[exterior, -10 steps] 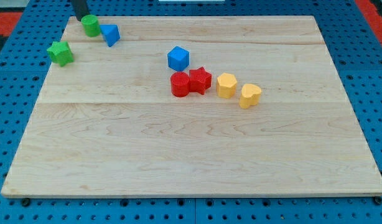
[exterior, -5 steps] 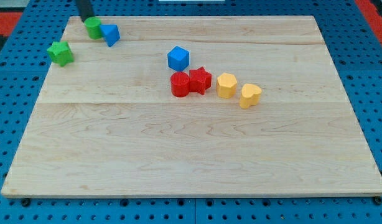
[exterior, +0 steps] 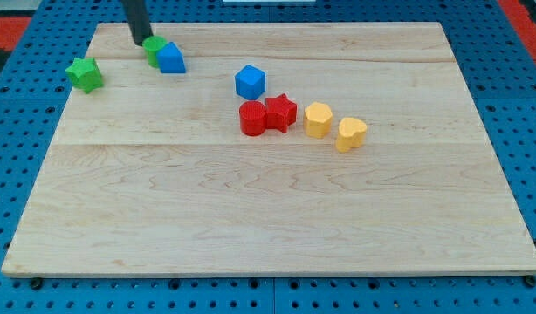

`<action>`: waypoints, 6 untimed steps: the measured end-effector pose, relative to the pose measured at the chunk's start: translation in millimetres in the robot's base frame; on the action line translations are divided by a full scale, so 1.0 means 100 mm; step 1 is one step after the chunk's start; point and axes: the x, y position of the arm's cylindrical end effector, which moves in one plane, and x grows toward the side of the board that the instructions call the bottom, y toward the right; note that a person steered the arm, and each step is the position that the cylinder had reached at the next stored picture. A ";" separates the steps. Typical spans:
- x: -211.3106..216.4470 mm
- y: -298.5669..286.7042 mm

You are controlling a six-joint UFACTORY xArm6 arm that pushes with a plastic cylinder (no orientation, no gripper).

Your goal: Push the blue triangle into the blue cube

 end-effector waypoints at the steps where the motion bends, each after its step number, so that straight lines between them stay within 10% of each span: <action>1: 0.11 0.14; 6: 0.93 1.41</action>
